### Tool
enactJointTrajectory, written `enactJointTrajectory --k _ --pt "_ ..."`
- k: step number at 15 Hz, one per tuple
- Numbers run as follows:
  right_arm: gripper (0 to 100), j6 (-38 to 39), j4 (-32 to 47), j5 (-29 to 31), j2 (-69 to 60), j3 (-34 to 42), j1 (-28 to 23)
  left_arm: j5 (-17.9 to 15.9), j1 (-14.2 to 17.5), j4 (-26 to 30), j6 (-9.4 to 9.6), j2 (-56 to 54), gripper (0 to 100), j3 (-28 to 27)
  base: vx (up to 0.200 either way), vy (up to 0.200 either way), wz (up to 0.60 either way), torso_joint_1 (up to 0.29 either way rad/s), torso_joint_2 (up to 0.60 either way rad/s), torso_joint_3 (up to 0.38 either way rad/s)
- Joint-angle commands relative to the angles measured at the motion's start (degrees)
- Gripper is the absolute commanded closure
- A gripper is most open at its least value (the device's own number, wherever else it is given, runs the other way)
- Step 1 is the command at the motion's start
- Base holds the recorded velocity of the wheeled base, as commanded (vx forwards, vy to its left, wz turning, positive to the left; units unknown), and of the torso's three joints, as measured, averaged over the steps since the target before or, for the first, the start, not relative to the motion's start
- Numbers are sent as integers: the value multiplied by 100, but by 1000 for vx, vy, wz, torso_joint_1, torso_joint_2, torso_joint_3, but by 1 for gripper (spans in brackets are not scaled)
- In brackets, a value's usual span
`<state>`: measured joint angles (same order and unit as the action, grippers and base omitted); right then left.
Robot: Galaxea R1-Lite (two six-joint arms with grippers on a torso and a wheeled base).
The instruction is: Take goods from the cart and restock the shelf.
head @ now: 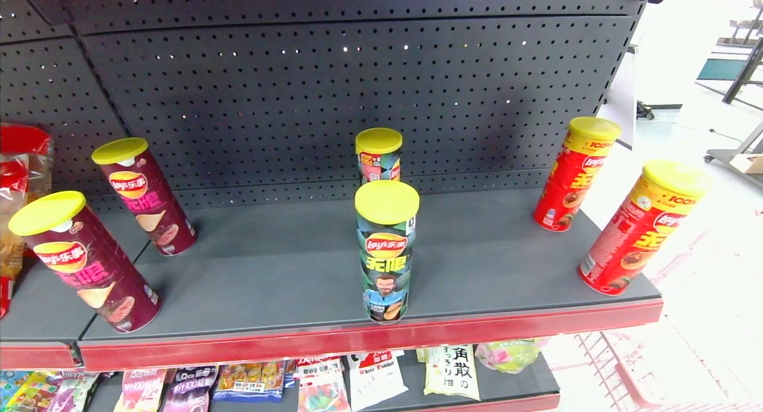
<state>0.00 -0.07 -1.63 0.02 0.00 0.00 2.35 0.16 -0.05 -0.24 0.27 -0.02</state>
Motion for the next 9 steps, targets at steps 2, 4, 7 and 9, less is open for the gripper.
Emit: enactJointTrajectory --k 2,4,7,9 --pt "0 0 -1 -4 6 0 0 11 2 -4 -2 8 0 2 0 0 0 0 0 0" --pt "0 0 -1 -4 6 0 0 2 2 -4 -2 8 0 2 0 0 600 -2 5 5" --pt "0 9 -1 -4 6 0 0 11 2 -4 -2 8 0 2 0 0 200 1 -1 -1" --pt "0 18 -1 -4 -2 0 0 11 2 -4 -2 17 0 2 0 0 0 0 0 0"
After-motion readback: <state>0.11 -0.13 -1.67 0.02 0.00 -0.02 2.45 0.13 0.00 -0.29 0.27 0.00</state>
